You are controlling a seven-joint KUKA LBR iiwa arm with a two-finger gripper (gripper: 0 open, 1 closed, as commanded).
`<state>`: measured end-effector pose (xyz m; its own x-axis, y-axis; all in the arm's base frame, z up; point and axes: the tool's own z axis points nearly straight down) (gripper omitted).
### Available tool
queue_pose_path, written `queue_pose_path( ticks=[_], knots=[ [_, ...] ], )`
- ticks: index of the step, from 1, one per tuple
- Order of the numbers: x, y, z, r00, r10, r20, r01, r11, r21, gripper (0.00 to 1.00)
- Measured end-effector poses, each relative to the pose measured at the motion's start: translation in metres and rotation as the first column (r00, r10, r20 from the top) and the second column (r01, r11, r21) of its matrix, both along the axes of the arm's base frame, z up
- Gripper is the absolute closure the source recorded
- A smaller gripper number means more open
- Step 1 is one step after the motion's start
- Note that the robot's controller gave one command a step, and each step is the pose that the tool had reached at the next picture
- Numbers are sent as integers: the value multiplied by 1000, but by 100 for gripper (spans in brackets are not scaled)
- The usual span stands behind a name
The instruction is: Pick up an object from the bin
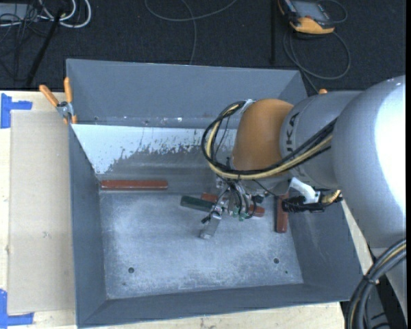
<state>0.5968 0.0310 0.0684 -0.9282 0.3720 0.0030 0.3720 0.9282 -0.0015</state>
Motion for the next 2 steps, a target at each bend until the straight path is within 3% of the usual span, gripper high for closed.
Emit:
queue_pose_path(
  ticks=[1,2],
  knots=[
    [0,0,0,1000,2,2,-2,1000,0,0],
    [0,0,-1,1000,4,2,-4,1000,0,100]
  ],
)
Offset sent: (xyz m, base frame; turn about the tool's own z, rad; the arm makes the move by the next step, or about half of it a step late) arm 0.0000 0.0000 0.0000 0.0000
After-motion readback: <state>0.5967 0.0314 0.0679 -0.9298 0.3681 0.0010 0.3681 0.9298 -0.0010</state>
